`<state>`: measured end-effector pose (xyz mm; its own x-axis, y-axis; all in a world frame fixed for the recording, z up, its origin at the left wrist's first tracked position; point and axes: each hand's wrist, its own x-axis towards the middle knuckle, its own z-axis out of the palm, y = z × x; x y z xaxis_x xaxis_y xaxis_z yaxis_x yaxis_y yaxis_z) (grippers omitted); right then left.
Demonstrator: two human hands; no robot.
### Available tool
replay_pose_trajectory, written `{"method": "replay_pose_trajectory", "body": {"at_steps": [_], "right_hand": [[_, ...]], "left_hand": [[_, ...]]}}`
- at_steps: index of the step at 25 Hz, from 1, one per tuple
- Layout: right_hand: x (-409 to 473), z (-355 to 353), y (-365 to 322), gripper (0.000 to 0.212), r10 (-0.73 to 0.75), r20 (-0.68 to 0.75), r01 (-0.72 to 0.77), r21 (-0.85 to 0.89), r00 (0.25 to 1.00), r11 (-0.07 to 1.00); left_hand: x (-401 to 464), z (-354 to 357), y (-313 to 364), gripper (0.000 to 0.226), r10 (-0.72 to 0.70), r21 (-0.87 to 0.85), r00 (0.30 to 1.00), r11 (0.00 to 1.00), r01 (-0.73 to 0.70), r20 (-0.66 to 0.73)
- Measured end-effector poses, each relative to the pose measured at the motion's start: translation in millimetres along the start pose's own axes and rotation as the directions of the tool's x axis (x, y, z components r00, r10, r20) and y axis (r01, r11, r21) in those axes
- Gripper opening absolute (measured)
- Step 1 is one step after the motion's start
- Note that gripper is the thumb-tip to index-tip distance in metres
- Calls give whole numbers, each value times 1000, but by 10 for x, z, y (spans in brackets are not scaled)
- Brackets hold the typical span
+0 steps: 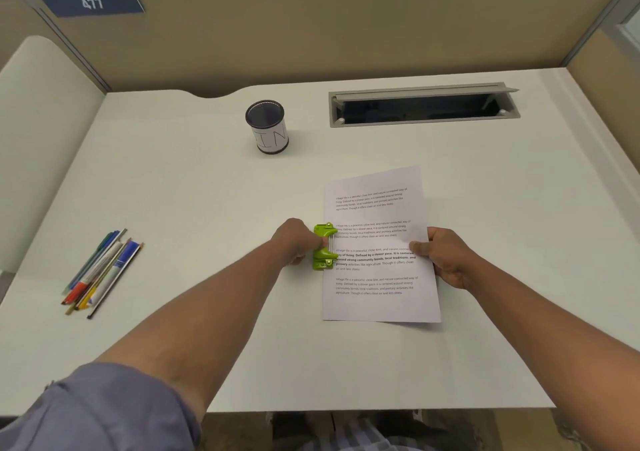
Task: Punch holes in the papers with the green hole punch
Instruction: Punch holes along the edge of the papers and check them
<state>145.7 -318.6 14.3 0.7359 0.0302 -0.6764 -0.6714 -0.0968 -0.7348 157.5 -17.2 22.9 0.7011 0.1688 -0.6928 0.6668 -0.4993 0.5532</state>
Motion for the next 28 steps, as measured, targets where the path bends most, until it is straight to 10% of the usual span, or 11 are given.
{"method": "replay_pose_trajectory", "body": {"at_steps": [23, 26, 28], "right_hand": [[-393, -701, 126, 23, -37, -94, 48, 109, 995, 993], [-500, -852, 147, 23, -80, -114, 97, 146, 990, 985], [-590, -959, 143, 22, -129, -132, 149, 155, 983, 977]], "left_hand": [[-202, 144, -64, 44, 45, -157, 981, 985, -75, -187], [-324, 389, 58, 62, 357, 214, 830, 933, -290, -430], [-405, 633, 287, 72, 517, 180, 801, 856, -485, -302]]}}
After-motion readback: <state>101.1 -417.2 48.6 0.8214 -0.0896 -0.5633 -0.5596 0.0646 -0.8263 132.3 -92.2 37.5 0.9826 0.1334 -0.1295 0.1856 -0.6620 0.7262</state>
